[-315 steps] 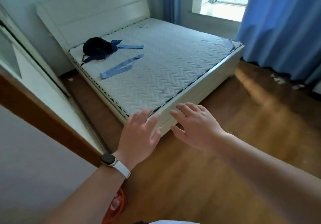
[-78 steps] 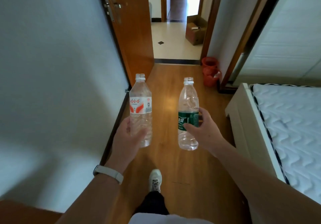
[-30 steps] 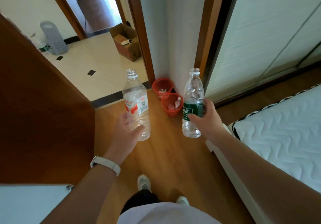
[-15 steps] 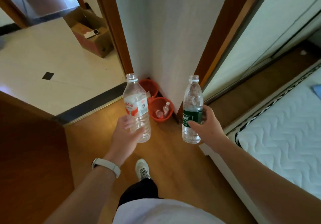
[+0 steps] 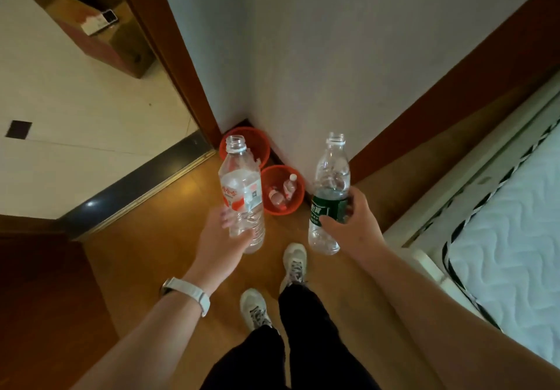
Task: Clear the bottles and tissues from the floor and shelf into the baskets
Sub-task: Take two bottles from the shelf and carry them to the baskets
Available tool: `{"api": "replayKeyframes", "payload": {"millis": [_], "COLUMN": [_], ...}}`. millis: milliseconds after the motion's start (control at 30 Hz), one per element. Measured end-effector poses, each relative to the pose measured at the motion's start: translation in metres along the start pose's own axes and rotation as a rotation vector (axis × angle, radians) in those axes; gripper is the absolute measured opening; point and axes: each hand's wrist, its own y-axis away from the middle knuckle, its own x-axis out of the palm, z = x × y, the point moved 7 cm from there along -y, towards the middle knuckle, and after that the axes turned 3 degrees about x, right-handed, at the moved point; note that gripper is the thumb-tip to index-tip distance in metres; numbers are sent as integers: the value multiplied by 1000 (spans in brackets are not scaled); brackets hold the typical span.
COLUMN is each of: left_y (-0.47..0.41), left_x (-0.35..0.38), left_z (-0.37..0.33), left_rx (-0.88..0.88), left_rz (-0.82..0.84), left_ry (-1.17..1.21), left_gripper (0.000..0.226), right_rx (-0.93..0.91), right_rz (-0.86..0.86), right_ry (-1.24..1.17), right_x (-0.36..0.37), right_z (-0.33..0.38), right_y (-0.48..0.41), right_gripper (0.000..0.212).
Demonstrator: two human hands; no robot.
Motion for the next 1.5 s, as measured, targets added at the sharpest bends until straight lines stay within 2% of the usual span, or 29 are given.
{"api": "replayKeyframes", "payload": {"millis": [200,433,600,767,900,1033,1167,1333,1433,1500], "left_y": [-99,-206,-272,-338,-382,-411,-424,-422,-417,-415], "left_x": [37,87,122,154,174,197,202,186,182,181], "left_z": [41,97,166,226,266,296,308,311,308,302], "left_rx": [-82,-128,-169,-124,-54,15,126,93,70,84], "left_rz": [7,8,-11,-20,-55,2,43,0,7,10], "left_ry": [-17,9,-16,-6,-102,-225,-561,-539,-552,-563], "left_gripper": [47,42,58,40,42,54,61,46,43,43], "right_rx": [25,62,86,62,42,5,-16,-66,25,64], "right_rz": [68,63,65,36,-13,-55,-4,-127,-91,-63], "right_ry": [28,68,78,47,36,-13,-10,163,186,211], "right_x": [45,90,145,208,249,272,295,301,297,290], "right_z": [-33,-83,-131,-176,-206,-233,-244,-241,-253,-257], "right_y": [-112,-214,-280,-345,-391,-422,-441,-443,-432,-422], "right_gripper": [76,79,76,75,79,78,76,84,93,91]}}
